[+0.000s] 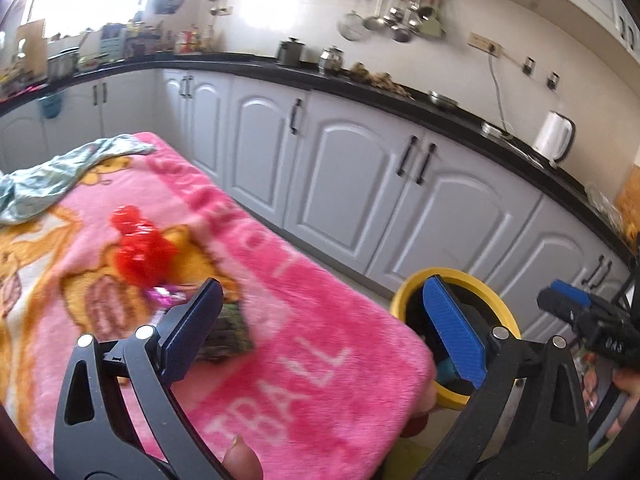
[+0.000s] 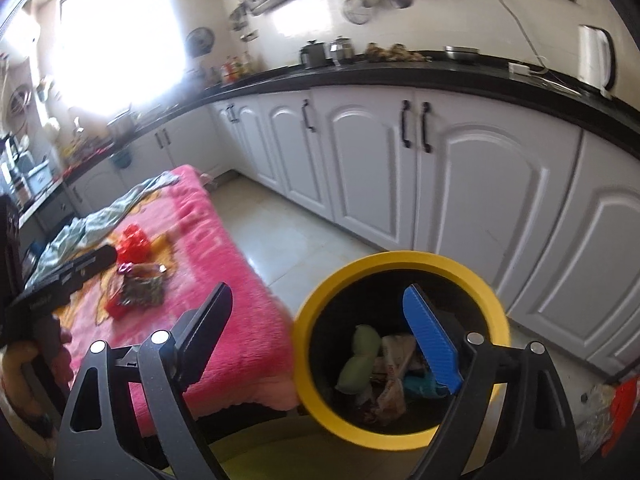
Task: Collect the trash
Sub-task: 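Move both tools back over the table toward the red bag and snack pack, then grasp the red plastic bag with the left tool while the right tool grasps the green snack pack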
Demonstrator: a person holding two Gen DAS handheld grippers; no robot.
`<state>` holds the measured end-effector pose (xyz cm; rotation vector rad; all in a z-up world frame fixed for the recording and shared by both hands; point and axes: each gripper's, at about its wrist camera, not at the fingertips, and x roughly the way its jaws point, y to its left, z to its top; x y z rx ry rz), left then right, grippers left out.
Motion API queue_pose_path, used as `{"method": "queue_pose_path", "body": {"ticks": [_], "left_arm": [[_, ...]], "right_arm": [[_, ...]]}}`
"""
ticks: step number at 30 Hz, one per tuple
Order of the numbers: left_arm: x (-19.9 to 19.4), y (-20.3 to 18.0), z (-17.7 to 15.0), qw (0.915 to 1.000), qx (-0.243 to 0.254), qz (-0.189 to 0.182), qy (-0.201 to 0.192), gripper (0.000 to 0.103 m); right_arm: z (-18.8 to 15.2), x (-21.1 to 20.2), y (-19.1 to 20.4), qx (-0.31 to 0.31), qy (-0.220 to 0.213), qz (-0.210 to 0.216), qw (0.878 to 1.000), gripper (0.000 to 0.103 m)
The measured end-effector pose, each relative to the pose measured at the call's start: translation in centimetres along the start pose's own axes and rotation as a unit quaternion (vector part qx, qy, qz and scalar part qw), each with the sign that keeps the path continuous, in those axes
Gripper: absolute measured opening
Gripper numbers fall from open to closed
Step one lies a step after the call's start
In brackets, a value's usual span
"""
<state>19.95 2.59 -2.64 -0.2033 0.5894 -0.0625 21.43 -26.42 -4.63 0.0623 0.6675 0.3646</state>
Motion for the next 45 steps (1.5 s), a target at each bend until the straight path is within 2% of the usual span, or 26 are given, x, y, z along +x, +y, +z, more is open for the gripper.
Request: {"method": "queue_pose_path", "body": {"ticks": [10,11,12,13,21,30,35,38,41,42,44,45], "left_arm": [[-1.6,6.1,0.3,0.9978,-0.053,0.037,-0.016,0.092],[-1.7,6.7,0.3,0.9973,-0.059,0.041,-0.017,0.092],[-1.8,7.3,0.3,0.9969,-0.063,0.044,-0.018,0.092],[-1.9,8.0,0.3,0.9963,-0.069,0.048,-0.02,0.092],[-1.8,12.3,0.8,0.9914,-0.106,0.075,-0.02,0.092],[1.5,17.2,2.0,0.985,-0.151,0.08,0.022,0.092],[4.5,18.6,2.6,0.9803,-0.184,0.046,0.056,0.092],[6.7,19.0,2.8,0.9781,-0.187,0.05,0.075,0.092],[8.5,19.4,2.8,0.9744,-0.199,0.046,0.093,0.092],[9.1,19.6,2.7,0.9726,-0.207,0.041,0.098,0.092],[10.1,19.9,2.6,0.9687,-0.217,0.047,0.111,0.092],[10.5,20.0,2.4,0.9673,-0.22,0.051,0.116,0.09]], "right_arm": [[-0.3,2.3,7.1,-0.053,0.026,0.045,0.997,0.085],[-0.3,2.6,7.8,-0.057,0.03,0.05,0.997,0.086],[-0.3,3.1,8.7,-0.061,0.034,0.055,0.996,0.094],[-0.4,3.3,9.2,-0.062,0.033,0.057,0.996,0.096],[-1.1,7.7,15.3,-0.094,0.063,0.097,0.989,0.096],[-1.7,14.9,21.4,-0.098,0.125,0.15,0.976,0.096],[-1.6,18.2,22.3,-0.074,0.153,0.157,0.973,0.096],[-1.6,19.7,22.1,-0.052,0.173,0.164,0.97,0.096],[-1.7,20.0,21.6,-0.043,0.175,0.163,0.97,0.084],[-1.7,19.9,21.5,-0.048,0.175,0.161,0.97,0.075],[-1.9,19.7,21.2,-0.055,0.177,0.161,0.969,0.07],[-1.9,19.6,21.0,-0.057,0.179,0.16,0.969,0.059]]}}
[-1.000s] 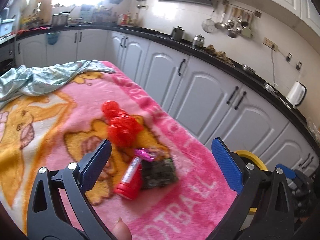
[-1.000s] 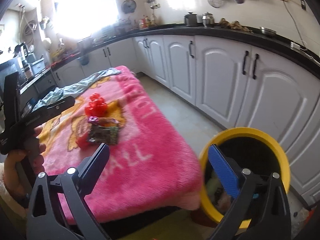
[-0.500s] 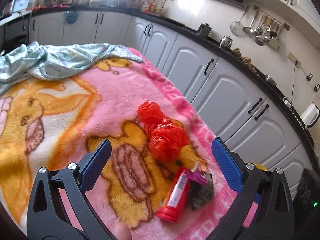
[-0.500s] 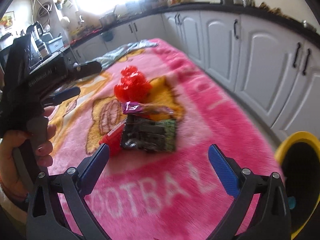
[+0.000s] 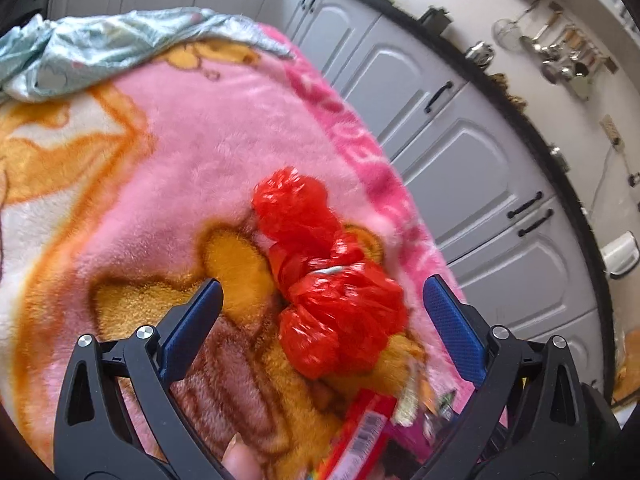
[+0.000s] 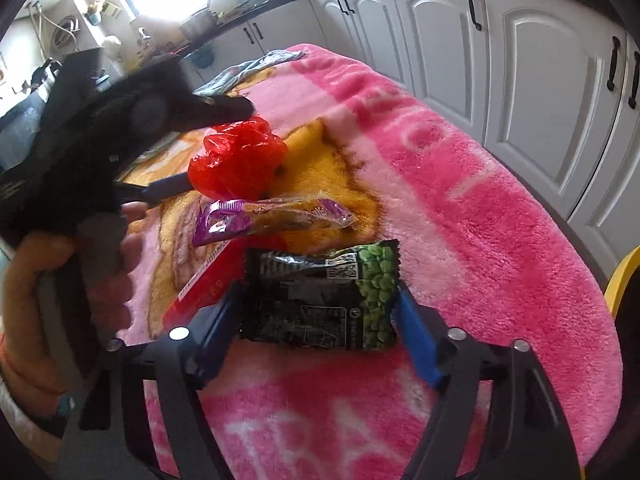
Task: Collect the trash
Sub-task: 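Grasp the red plastic bag with the left tool while the right tool grasps the green snack pack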
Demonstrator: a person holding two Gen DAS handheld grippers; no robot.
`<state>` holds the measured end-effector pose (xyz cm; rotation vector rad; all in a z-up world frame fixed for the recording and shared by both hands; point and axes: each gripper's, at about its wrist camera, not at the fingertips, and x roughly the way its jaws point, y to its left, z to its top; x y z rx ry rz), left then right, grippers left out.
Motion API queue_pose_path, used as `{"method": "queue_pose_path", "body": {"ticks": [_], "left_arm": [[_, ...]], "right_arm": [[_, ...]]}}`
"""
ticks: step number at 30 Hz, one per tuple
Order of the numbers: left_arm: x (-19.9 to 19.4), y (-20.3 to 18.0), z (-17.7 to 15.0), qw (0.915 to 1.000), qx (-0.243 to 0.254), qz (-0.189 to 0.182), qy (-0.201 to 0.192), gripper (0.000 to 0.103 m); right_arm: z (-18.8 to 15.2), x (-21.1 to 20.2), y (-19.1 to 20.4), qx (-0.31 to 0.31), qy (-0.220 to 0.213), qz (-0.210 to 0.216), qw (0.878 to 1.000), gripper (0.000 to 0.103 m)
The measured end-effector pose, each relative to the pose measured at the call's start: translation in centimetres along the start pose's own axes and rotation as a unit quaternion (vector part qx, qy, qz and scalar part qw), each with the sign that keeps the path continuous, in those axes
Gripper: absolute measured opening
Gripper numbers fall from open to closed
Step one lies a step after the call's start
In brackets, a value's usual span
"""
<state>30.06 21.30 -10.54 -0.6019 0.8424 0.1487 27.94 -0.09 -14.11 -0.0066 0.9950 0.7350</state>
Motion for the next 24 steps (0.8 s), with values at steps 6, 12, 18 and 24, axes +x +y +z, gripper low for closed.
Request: {"method": "queue_pose_path", "body": {"ticks": [6,12,18,24], "left_arm": [[1.0,0.4,-0.7,0.9996,0.009,0.026,0.009,0.043],[-0.5,1.5,-1.4,0.9995,0.015,0.027,-0.001,0.024],[-4.3,2.1,-2.5,0.9991,0.023,0.011,-0.033,0.024],[-8.4,1.0,-5.1,0.9964,0.059,-0.008,-0.059,0.024]], "right_arm": [[-1.0,-1.2,-1.6,-0.005,0.008,-0.001,1.0,0.028],[-2.2,-2.7,-2.0,-0.008,0.006,0.01,1.0,0.016],[-3.3,-4.9,-1.6,-0.021,-0.004,0.022,1.0,0.012],[-4.7,-7.7,-1.1,-0.038,-0.008,0.034,0.999,0.005]]}}
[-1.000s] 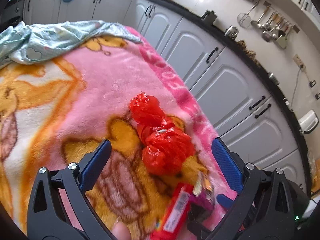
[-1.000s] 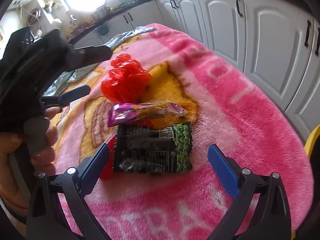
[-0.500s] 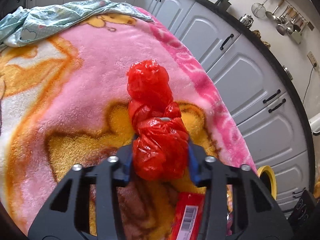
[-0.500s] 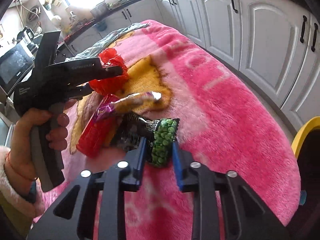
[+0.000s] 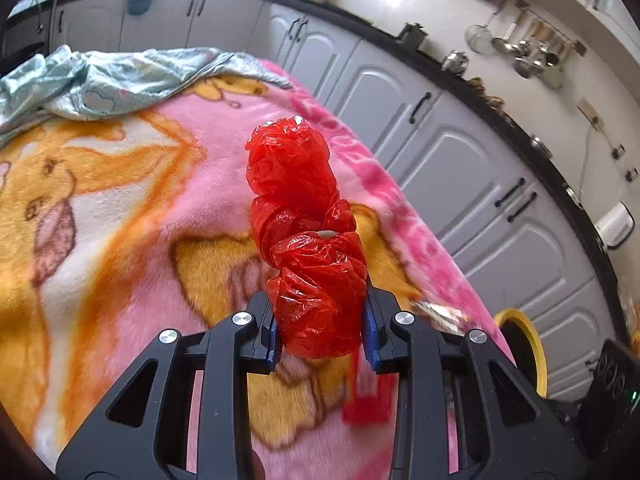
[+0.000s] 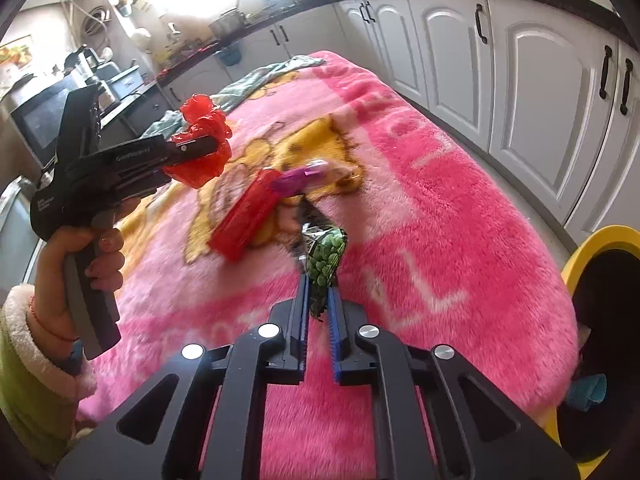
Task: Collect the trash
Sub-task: 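Grasp the red plastic bag with the left tool while the right tool grasps the green snack pack, then carry both items over the yellow bin and open both tools to drop them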
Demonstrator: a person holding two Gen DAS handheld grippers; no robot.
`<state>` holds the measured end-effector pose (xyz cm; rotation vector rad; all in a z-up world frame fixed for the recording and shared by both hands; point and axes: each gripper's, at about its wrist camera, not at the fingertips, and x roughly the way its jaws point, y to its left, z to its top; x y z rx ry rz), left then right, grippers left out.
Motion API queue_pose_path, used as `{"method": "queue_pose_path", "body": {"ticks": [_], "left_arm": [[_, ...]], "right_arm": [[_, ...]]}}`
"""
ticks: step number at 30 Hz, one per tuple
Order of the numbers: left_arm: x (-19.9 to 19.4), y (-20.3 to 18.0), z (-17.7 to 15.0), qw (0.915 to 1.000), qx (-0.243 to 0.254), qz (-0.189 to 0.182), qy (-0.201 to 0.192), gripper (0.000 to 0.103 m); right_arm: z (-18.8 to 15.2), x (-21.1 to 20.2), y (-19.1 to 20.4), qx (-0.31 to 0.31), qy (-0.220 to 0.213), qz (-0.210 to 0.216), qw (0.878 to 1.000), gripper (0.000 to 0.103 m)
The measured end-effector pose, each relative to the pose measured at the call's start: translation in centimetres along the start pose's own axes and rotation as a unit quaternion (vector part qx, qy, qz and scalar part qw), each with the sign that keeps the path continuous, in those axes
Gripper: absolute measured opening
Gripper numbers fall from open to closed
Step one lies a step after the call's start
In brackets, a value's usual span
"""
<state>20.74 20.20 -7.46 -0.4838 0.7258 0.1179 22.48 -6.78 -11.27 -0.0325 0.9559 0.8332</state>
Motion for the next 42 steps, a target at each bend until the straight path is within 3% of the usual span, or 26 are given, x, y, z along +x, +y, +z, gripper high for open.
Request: {"method": "queue_pose_path", "body": {"ticks": [10,20,42], "left_arm": [[-4.8,-4.8,-2.5,0.9973,0.048,-0.05,-0.023,0.024],[-7.0,-9.7,-4.2,0.9902,0.107,-0.087,-0.022,0.024],[-6.2,-22.3,-7.1,0.9624,0.217,-0.163,-0.003,0.024]], "right_arm": [[-1.4,-4.9,1.4,-0.025,-0.02,0.012,0.999,0.003],[-1.0,-10.5,1.2,-0.023,-0.081,0.008,0.996,0.003],[-3.5,-20.8,-6.9,0.043,-0.187,-0.073,0.979,0.003]]}}
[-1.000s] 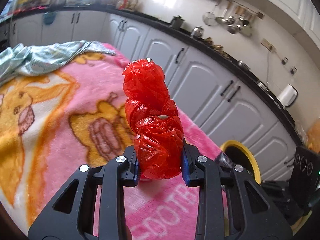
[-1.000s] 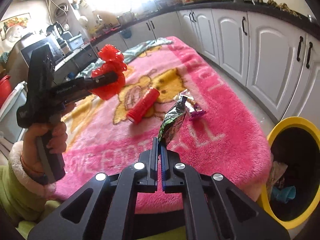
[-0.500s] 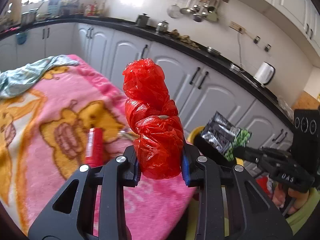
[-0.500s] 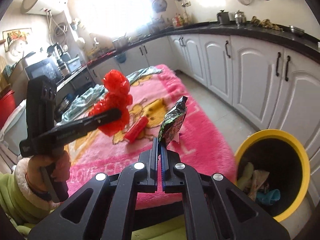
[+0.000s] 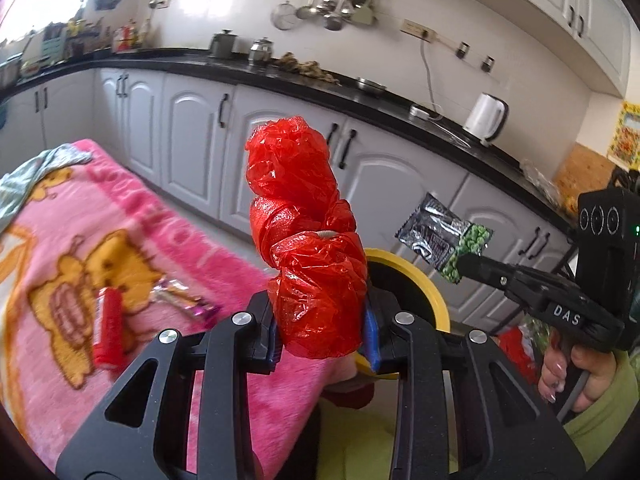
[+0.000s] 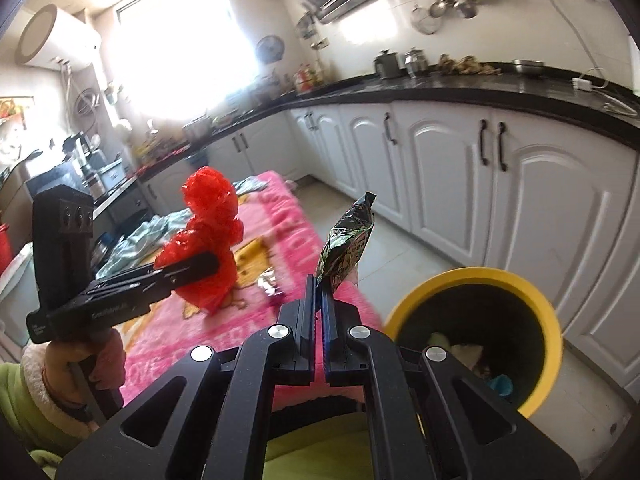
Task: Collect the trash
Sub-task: 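Carry both items over the yellow bin and open both tools to drop them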
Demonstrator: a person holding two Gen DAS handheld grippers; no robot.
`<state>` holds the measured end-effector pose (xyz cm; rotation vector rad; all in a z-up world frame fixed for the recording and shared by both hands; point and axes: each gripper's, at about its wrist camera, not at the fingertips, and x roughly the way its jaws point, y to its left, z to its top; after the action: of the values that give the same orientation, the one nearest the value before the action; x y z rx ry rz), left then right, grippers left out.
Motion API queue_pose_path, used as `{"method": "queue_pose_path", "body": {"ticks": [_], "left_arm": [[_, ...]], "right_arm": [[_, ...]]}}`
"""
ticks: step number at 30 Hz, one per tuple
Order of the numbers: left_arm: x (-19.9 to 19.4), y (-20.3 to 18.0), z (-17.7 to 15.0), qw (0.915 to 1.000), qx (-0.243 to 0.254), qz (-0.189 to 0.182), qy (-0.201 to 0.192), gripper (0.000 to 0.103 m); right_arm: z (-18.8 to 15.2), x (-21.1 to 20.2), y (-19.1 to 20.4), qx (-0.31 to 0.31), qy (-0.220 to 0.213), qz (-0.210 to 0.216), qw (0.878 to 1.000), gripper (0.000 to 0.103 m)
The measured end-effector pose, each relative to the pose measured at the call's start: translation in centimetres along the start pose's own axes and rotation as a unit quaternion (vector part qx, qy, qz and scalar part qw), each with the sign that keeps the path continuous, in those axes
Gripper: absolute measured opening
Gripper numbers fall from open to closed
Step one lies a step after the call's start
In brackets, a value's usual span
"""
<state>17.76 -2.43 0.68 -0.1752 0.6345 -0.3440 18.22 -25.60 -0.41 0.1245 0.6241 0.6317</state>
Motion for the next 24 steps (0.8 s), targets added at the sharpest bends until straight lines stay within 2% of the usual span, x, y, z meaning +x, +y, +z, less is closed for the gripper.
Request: {"method": "queue_pose_path", "body": {"ticks": [4,8,17,18,21,23,24], "left_arm": [[2.1,-1.9,0.2,0.9997,0.011,-0.015,0.015,0.024],[5.1,-4.2,0.1,0.9982,0.022,-0.038,0.04,0.024],[12.3,-7.8,-1.3,0.9921,0.047,-0.054,0.103,0.026],[12.7,-8.0,-1.4,0.9919,0.047,-0.052,0.105,0.028],[14.0,-7.8,-1.7,0.9917,0.041,-0.049,0.112,0.047],[14.2,-7.6,-1.9,0.9917,0.036,-0.046,0.114,0.053],[14.2,-7.5,-2.0,0.9918,0.035,-0.044,0.115,0.057]], "right_arm": [[-0.3,-0.9,-2.4,0.022,-0.006,-0.021,1.0,0.003],[-1.1,-0.9,-4.9,0.038,0.006,-0.051,0.998,0.003],[-3.5,0.3,-10.2,0.114,0.033,-0.07,0.99,0.003],[-3.6,0.4,-10.5,0.117,0.035,-0.071,0.99,0.003],[-3.9,0.9,-11.6,0.131,0.037,-0.076,0.988,0.004],[-4.2,1.0,-12.2,0.131,0.039,-0.104,0.985,0.017],[-4.2,1.0,-12.3,0.126,0.037,-0.116,0.984,0.034]]}}
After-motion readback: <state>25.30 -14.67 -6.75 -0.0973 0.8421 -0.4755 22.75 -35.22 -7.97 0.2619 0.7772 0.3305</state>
